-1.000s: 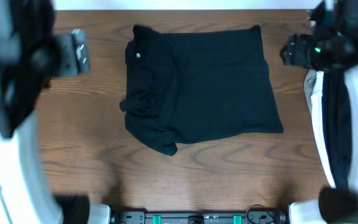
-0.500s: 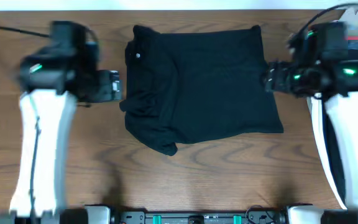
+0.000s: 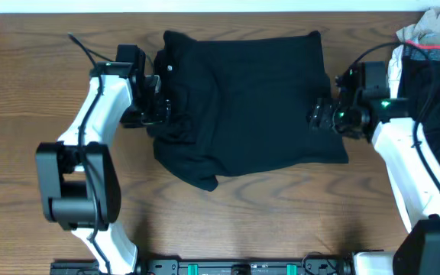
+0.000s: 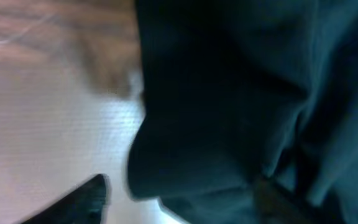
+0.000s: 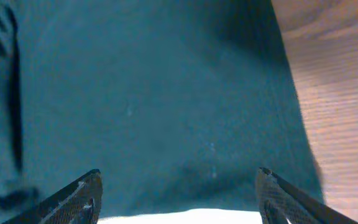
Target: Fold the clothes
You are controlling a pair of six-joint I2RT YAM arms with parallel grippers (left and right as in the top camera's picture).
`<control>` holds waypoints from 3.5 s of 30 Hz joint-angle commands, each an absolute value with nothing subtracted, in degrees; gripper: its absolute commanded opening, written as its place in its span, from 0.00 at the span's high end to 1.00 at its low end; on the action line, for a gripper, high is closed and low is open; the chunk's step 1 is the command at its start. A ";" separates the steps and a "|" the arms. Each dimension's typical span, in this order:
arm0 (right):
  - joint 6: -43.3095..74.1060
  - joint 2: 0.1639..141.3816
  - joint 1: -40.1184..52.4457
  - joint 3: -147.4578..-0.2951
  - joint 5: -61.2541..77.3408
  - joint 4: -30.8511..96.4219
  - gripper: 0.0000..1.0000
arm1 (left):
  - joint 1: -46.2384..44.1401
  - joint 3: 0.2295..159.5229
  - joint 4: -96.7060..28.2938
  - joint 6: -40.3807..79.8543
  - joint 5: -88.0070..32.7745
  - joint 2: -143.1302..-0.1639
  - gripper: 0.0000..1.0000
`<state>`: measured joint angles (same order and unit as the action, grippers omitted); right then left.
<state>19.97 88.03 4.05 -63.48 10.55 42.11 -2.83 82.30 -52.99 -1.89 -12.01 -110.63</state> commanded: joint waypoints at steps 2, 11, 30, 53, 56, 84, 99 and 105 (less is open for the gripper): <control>22.87 88.09 4.58 -58.41 10.55 37.21 0.23 | -2.81 82.46 -53.04 -4.08 -15.77 -113.14 0.46; 24.62 89.30 4.56 -50.19 10.55 25.82 0.32 | -1.58 83.02 -54.26 -6.26 -9.58 -112.79 0.94; 23.64 105.06 4.51 -49.50 10.96 23.09 0.67 | 13.85 91.11 -52.58 -3.81 -3.05 -108.53 0.86; 14.09 85.67 2.52 -49.71 15.84 33.98 0.37 | 10.90 87.44 -74.06 0.89 -20.32 -98.52 0.45; 14.09 85.93 2.52 -49.71 15.88 35.00 0.36 | 7.86 81.82 -71.92 4.01 -20.40 -98.52 0.45; 14.37 85.93 2.52 -49.71 15.90 34.61 0.34 | -5.19 52.71 -42.96 18.33 -21.39 -100.03 0.94; 14.74 85.93 2.52 -49.71 15.88 35.00 0.33 | -5.26 52.82 -52.45 17.34 -22.22 -90.08 0.62; 14.74 85.93 2.52 -49.71 15.88 34.41 0.33 | -9.37 52.01 -48.25 15.75 -20.75 -89.12 0.47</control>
<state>14.83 85.84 3.18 -49.74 15.90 34.65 -6.98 52.88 -49.54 17.43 -21.65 -88.60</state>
